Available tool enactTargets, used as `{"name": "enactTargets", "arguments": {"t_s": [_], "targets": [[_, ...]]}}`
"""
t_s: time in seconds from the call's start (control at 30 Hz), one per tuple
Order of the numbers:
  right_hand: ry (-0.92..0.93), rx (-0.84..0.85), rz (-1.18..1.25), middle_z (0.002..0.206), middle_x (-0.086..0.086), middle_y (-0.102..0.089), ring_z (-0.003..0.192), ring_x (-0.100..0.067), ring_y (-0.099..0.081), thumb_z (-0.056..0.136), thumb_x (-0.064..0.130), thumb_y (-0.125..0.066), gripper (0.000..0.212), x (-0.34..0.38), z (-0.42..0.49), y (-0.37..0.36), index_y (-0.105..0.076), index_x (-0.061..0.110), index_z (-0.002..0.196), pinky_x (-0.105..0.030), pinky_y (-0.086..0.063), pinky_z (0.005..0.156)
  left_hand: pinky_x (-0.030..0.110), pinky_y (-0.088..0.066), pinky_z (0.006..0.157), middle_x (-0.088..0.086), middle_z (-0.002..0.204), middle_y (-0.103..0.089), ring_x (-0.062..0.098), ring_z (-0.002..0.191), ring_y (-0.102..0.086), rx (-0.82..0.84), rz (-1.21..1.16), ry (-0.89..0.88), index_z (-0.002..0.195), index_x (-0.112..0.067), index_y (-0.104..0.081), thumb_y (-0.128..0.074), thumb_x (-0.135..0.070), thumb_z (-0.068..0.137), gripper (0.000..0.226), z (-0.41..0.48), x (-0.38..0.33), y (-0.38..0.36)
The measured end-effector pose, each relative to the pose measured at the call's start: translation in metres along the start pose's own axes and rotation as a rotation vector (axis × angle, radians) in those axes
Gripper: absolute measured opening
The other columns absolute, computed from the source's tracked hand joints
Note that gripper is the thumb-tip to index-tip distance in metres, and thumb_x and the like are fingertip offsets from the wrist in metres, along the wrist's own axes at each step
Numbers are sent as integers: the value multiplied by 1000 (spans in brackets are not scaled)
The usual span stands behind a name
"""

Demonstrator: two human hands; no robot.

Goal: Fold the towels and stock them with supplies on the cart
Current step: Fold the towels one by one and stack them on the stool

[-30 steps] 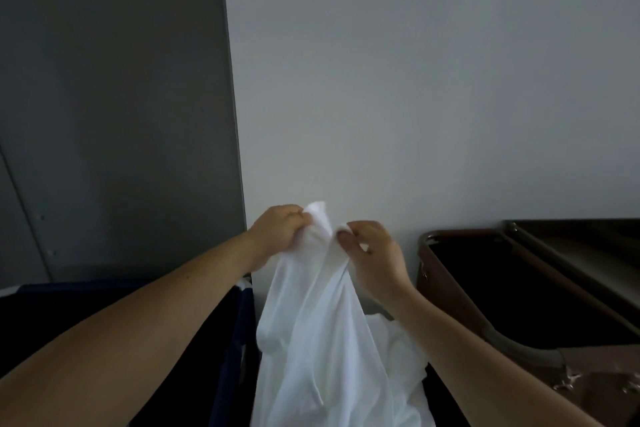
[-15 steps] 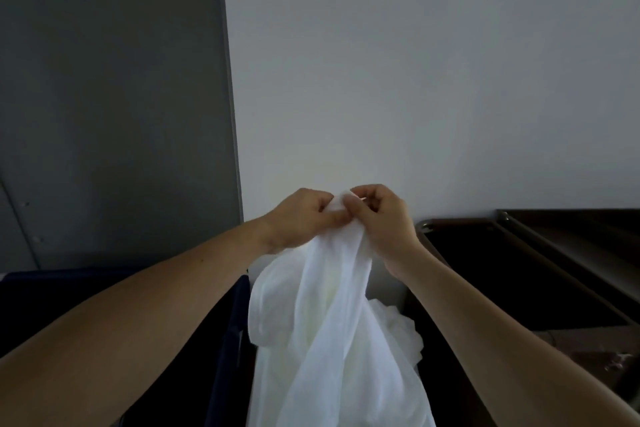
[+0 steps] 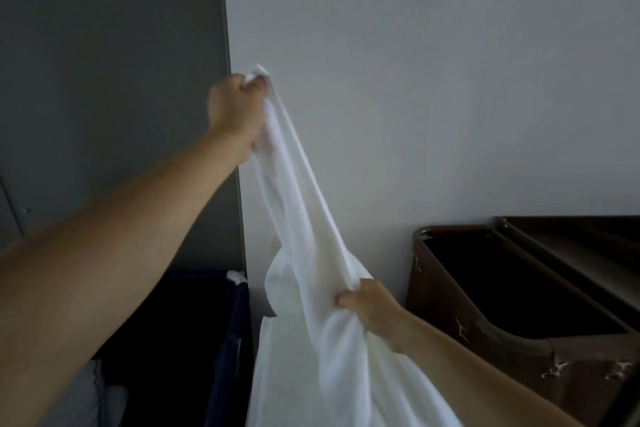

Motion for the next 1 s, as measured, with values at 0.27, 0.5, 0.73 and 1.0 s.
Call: {"name": "enactTargets", "arguments": {"t_s": [0.27, 0.5, 0.73, 1.0], "targets": [[296, -237, 206, 62, -11, -61, 55, -24, -59, 60, 14, -63, 6, 139, -16, 99, -69, 11, 59, -33, -47, 53, 31, -40, 68, 10, 92, -59, 27, 82, -54, 210, 168, 110, 96, -10, -62, -51, -32, 98, 25, -6, 58, 7], [585, -60, 68, 64, 0, -58, 62, -15, -54, 64, 10, -61, 4, 221, -32, 50, -64, 9, 66, -28, -44, 59, 29, -58, 72, 6, 104, -74, 20, 91, -72, 1051, -538, 260, 98, -21, -77, -66, -37, 88, 22, -77, 24, -22], [468, 41, -302, 81, -2, -66, 73, -21, -62, 80, 7, -70, 11, 167, -2, 40, -69, 11, 91, -27, -50, 59, 37, -52, 73, 10, 87, -65, 25, 81, -62, 784, -404, 299, 89, -18, -68, -64, -38, 94, 21, -69, 50, -7], [78, 26, -491, 86, -3, -71, 81, -20, -69, 77, 8, -61, 27, 4, 37, 39, -73, 9, 102, -23, -54, 64, 34, -54, 85, -2, 92, -62, 26, 97, -65, 8, -325, 333, 117, -7, -65, -50, -38, 96, 40, 19, 54, 57]]}}
Point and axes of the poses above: each hand's wrist, its own z-axis towards the middle knuckle, its own y-axis out of the back of the hand, x = y × z, the point moved 6 cm from there along z, towards the middle knuckle
